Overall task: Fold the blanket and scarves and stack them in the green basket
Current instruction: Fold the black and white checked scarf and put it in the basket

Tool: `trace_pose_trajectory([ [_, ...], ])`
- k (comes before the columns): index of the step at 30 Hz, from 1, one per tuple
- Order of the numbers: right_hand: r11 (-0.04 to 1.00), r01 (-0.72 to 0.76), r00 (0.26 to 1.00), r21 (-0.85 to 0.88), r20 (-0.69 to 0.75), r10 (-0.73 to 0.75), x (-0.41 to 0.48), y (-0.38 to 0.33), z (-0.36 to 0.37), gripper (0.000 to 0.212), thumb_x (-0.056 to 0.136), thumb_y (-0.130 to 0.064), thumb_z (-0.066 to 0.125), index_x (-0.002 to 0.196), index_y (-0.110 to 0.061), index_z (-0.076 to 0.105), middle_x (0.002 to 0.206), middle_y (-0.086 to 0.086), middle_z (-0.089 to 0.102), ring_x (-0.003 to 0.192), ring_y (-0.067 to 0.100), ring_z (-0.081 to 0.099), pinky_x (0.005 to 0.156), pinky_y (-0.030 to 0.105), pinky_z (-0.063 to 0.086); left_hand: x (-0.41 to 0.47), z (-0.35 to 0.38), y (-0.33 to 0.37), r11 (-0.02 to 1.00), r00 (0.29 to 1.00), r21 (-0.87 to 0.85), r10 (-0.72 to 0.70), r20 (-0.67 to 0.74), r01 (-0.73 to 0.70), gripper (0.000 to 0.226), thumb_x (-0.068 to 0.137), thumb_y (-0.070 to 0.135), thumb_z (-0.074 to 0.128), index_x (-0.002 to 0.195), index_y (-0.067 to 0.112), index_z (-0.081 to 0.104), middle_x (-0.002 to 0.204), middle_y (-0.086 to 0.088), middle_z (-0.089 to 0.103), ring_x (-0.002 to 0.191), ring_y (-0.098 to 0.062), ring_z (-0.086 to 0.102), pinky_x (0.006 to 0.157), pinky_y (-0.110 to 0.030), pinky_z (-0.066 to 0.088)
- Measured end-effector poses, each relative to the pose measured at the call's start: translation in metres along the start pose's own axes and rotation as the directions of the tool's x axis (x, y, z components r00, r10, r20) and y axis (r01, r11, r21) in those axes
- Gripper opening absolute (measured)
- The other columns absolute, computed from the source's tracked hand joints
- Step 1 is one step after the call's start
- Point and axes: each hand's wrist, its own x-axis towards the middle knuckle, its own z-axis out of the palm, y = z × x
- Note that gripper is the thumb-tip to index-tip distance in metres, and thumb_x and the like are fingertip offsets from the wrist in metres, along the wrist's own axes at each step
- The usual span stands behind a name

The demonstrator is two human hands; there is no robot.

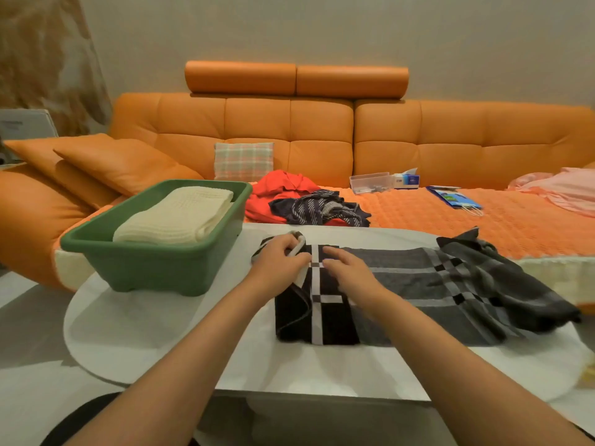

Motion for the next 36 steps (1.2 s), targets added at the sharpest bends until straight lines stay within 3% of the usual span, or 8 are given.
trace_pose_trajectory([
  [3,0.966,-0.101,0.994,0.238,-0.027,0.111,-0.006,-0.003,-0.042,0.030,0.103,-0.034,0.047,0.132,-0.035,0.055,0.117,-0.001,0.068,0.104,0.028,0.068,0.094,0.049,0.054,0.014,0.029,0.025,0.998,0.997,-0.048,0.040,0.071,-0.037,0.026,0.073,0.036,0.064,0.063,0.022,0.045,0.077,-0.006,0.058,0.068,-0.018,0.048,0.067,-0.035,0.038],
  [8,0.905,-0.104,0.982,0.413,-0.104,0.160,-0.020,0.009,-0.112,0.036,0.100,-0.044,0.048,0.132,-0.028,0.056,0.112,0.004,0.069,0.085,0.028,0.066,0.078,0.042,0.050,0.029,0.094,0.069,0.993,0.956,-0.085,0.097,0.276,-0.076,0.031,0.087,0.026,0.065,0.067,0.023,0.042,0.071,0.005,0.043,0.065,-0.014,0.042,0.062,-0.031,0.033],
  [13,0.931,-0.206,0.950,0.303,-0.165,0.264,-0.034,0.025,-0.158,0.033,0.099,-0.051,0.048,0.110,-0.024,0.062,0.104,0.006,0.070,0.085,0.028,0.066,0.076,0.039,0.051,0.029,0.151,0.097,0.981,0.935,-0.187,0.113,0.337,-0.051,0.023,0.092,0.027,0.063,0.073,0.027,0.052,0.084,0.000,0.056,0.076,-0.018,0.053,0.066,-0.032,0.042],
  [16,0.930,-0.284,0.914,0.234,-0.228,0.336,-0.034,0.043,-0.173,0.037,0.094,-0.053,0.056,0.106,-0.019,0.064,0.102,0.010,0.067,0.084,0.026,0.063,0.069,0.034,0.049,0.022,0.177,0.089,0.980,0.851,-0.195,0.065,0.521,0.044,0.010,0.094,0.031,0.059,0.091,0.031,0.069,0.111,0.008,0.064,0.108,-0.016,0.060,0.094,-0.036,0.050],
  [21,0.887,-0.347,0.912,-0.305,-0.328,0.245,-0.023,0.084,-0.181,0.040,0.084,-0.039,0.068,0.110,-0.009,0.064,0.085,0.002,0.063,0.076,0.016,0.060,0.066,0.031,0.050,0.015,0.179,0.055,0.999,0.891,-0.033,0.046,0.452,-0.035,0.033,0.099,0.016,0.043,0.109,0.034,0.070,0.130,0.007,0.060,0.123,-0.008,0.053,0.108,-0.036,0.042],
  [27,0.843,-0.270,0.900,-0.465,-0.433,0.050,-0.015,0.088,-0.174,0.034,0.098,-0.024,0.056,0.131,-0.019,0.061,0.120,0.006,0.066,0.092,0.022,0.065,0.080,0.038,0.057,0.003,0.160,0.019,0.926,0.941,0.250,0.216,0.260,-0.282,0.032,0.100,0.016,0.046,0.127,0.026,0.060,0.130,0.008,0.059,0.123,-0.009,0.051,0.107,-0.028,0.042],
  [32,0.835,-0.334,0.891,-0.438,-0.436,0.128,-0.023,0.088,-0.189,0.024,0.097,-0.021,0.058,0.117,-0.013,0.068,0.110,0.007,0.068,0.090,0.022,0.063,0.074,0.033,0.053,-0.006,0.152,0.000,0.807,0.903,0.442,0.243,0.356,-0.391,0.050,0.102,0.044,0.041,0.150,0.029,0.037,0.157,0.007,0.033,0.145,-0.011,0.027,0.120,-0.035,0.025],
  [36,0.622,-0.352,0.929,-0.700,-0.345,0.137,-0.034,0.101,-0.181,0.033,0.094,-0.025,0.056,0.126,-0.019,0.055,0.109,0.002,0.062,0.094,0.021,0.060,0.084,0.039,0.056,-0.004,0.145,-0.012,0.687,0.843,0.592,0.056,0.535,-0.421,0.069,0.095,0.069,0.028,0.155,0.043,0.006,0.165,0.007,-0.001,0.152,-0.017,-0.006,0.123,-0.042,-0.002],
])
